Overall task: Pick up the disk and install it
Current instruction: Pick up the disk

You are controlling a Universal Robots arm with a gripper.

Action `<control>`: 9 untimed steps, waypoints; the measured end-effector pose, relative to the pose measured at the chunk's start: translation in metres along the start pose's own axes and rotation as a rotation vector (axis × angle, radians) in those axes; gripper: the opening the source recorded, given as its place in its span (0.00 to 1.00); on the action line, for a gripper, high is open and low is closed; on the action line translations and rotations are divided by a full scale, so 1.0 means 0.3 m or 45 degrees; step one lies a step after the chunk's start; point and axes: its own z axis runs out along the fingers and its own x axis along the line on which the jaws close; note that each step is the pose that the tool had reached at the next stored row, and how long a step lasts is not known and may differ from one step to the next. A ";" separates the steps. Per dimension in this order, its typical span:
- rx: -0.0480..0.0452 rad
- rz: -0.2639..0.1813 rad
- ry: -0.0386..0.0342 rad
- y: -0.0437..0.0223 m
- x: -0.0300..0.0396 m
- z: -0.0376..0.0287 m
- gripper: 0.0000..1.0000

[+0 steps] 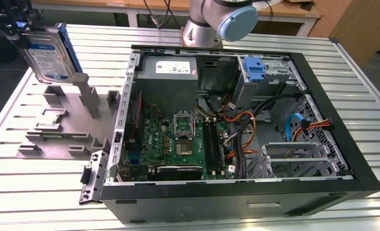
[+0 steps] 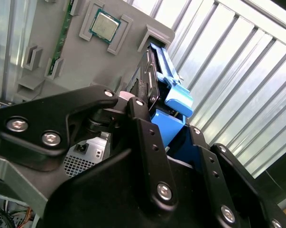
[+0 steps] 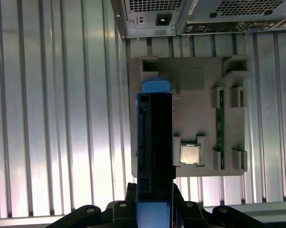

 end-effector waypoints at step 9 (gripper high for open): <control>0.000 0.007 -0.0004 0.000 0.000 -0.006 0.37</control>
